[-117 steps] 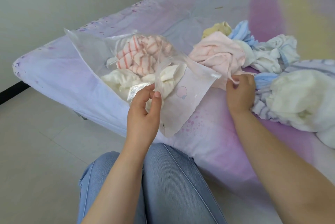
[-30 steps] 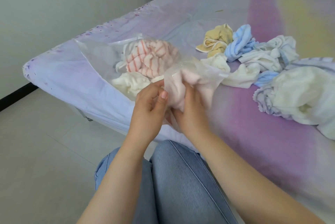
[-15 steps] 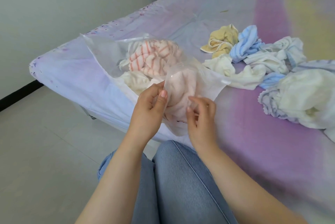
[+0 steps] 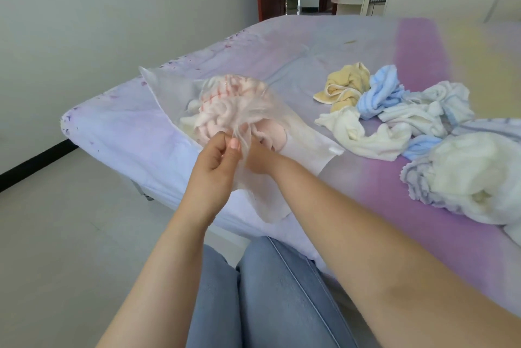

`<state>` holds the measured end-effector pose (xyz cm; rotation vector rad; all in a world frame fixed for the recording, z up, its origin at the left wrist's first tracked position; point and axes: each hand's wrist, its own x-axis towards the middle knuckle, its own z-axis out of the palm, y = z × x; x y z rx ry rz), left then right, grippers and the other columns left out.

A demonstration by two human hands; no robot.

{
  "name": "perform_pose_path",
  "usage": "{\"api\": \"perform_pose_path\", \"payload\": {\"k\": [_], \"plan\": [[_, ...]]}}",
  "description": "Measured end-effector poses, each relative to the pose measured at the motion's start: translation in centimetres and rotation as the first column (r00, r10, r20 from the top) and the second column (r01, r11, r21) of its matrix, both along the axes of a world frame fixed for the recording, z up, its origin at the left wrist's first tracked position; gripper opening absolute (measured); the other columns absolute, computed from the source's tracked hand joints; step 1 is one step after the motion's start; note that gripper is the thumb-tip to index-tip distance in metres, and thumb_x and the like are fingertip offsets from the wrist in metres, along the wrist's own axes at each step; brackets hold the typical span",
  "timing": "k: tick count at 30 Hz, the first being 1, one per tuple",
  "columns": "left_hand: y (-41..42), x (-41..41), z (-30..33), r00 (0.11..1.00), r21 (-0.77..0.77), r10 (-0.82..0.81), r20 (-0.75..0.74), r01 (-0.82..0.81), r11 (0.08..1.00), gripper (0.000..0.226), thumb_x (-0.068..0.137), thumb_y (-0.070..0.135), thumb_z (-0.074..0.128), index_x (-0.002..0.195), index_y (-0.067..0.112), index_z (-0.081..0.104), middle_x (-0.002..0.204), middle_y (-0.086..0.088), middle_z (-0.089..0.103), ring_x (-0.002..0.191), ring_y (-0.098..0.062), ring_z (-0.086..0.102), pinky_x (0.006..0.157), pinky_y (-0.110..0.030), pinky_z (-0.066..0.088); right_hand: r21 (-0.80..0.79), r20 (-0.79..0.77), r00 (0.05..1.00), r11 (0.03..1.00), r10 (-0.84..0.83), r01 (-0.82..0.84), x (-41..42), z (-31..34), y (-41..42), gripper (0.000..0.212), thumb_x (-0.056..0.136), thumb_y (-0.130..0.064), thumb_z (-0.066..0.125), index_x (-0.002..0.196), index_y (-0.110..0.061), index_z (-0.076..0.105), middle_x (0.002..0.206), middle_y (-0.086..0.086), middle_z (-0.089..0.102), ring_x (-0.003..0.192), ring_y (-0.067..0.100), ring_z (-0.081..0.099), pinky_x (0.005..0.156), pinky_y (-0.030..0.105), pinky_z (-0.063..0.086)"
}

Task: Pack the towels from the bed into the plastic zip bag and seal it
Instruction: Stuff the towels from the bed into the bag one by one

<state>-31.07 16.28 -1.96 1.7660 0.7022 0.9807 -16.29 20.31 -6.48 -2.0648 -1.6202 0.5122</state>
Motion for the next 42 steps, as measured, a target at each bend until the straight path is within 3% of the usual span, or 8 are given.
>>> {"api": "perform_pose_path", "payload": {"k": [8, 14, 21, 26, 29, 32, 37, 42], "plan": [[-0.5, 1.0, -1.6, 0.995, 0.115, 0.006, -0.095, 0.005, 0.993, 0.028, 0.101, 0.031, 0.047, 0.076, 0.022, 0.056, 0.121, -0.007, 0.067, 0.129, -0.022, 0.051, 0.102, -0.042, 0.042, 0.318, -0.403, 0.914, 0.942, 0.037, 0.103, 0.2, -4.6, -7.9, 0.027, 0.098, -0.024, 0.043, 0.116, -0.037, 0.059, 0.096, -0.037, 0.057, 0.094, -0.013, 0.053, 0.082, 0.008, 0.038], [-0.7, 1.4, -4.0, 0.974, 0.179, 0.015, -0.227, 0.027, 0.984, 0.029, 0.101, 0.032, 0.045, 0.105, 0.010, 0.063, 0.140, 0.011, 0.055, 0.136, -0.002, 0.040, 0.108, -0.026, 0.035, 0.509, -0.540, 0.744, 0.551, -0.394, 0.661, 2.4, -7.9, -12.8, 0.023, 0.089, -0.009, 0.060, 0.101, -0.028, 0.067, 0.115, -0.007, 0.037, 0.093, -0.018, 0.044, 0.071, 0.005, 0.041], [-1.4, 1.8, -3.7, 0.964, 0.065, 0.075, -0.257, -0.061, 0.996, 0.035, 0.103, 0.030, 0.039, 0.070, 0.019, 0.036, 0.058, 0.012, 0.040, 0.055, -0.007, 0.036, 0.052, -0.020, 0.028, 0.170, -0.576, 0.743, 0.839, -0.341, 0.517, 5.6, -6.6, -10.4, 0.056, 0.095, -0.019, 0.049, 0.148, -0.023, 0.030, 0.080, -0.020, 0.038, 0.066, -0.002, 0.050, 0.066, 0.016, 0.043], [-3.9, 2.2, -3.4, 0.983, -0.100, -0.005, -0.184, -0.013, 0.995, 0.035, 0.103, 0.030, 0.041, 0.071, 0.017, 0.037, 0.071, 0.001, 0.036, 0.066, -0.013, 0.035, 0.065, -0.033, 0.034, 0.224, -0.537, 0.837, 0.939, -0.104, 0.261, 7.5, -4.0, -8.0, 0.058, 0.092, -0.001, 0.048, 0.145, -0.021, 0.036, 0.145, -0.007, 0.042, 0.132, 0.005, 0.036, 0.097, 0.008, 0.031], [-4.9, 2.6, -2.7, 0.991, -0.092, 0.007, -0.137, -0.020, 0.996, 0.036, 0.102, 0.030, 0.043, 0.069, 0.018, 0.040, 0.061, 0.011, 0.037, 0.058, -0.006, 0.035, 0.057, -0.021, 0.033, 0.229, -0.617, 0.786, 0.964, 0.039, 0.132, 7.6, -1.9, -7.0, 0.059, 0.090, 0.003, 0.050, 0.142, -0.023, 0.041, 0.135, -0.026, 0.042, 0.125, -0.001, 0.039, 0.083, 0.000, 0.039], [-5.3, 2.8, -2.2, 0.980, 0.037, 0.017, -0.199, -0.010, 0.999, 0.032, 0.101, 0.029, 0.045, 0.072, 0.015, 0.042, 0.057, 0.014, 0.044, 0.051, -0.003, 0.038, 0.051, -0.020, 0.032, 0.183, -0.704, 0.704, 0.981, 0.089, 0.059, 7.2, -0.2, -6.0, 0.060, 0.090, 0.000, 0.051, 0.133, -0.043, 0.046, 0.118, -0.041, 0.046, 0.117, 0.002, 0.047, 0.093, 0.029, 0.047], [-3.8, 1.3, -0.5, 0.924, 0.214, 0.289, -0.252, -0.238, 0.947, 0.008, 0.085, 0.033, 0.044, 0.092, 0.031, 0.040, 0.085, 0.010, 0.061, 0.076, -0.011, 0.061, 0.064, -0.035, 0.045, 0.272, -0.682, 0.694, 0.961, 0.230, -0.052, 5.7, 2.3, -3.9, 0.062, 0.088, 0.009, 0.046, 0.138, -0.027, 0.047, 0.145, -0.013, 0.042, 0.071, 0.010, 0.030, 0.056, 0.022, 0.026], [-1.9, -1.8, 0.4, 0.933, -0.099, 0.333, -0.140, -0.347, 0.932, 0.051, 0.078, 0.032, 0.039, 0.127, 0.040, 0.025, 0.109, 0.011, 0.053, 0.083, -0.024, 0.071, 0.076, -0.058, 0.056, 0.161, -0.615, 0.753, 0.972, 0.233, -0.169, 1.3, 3.1, -0.7, 0.063, 0.086, 0.009, 0.044, 0.135, -0.029, 0.051, 0.076, -0.011, 0.037, 0.059, 0.006, 0.030, 0.054, 0.017, 0.029]]}}
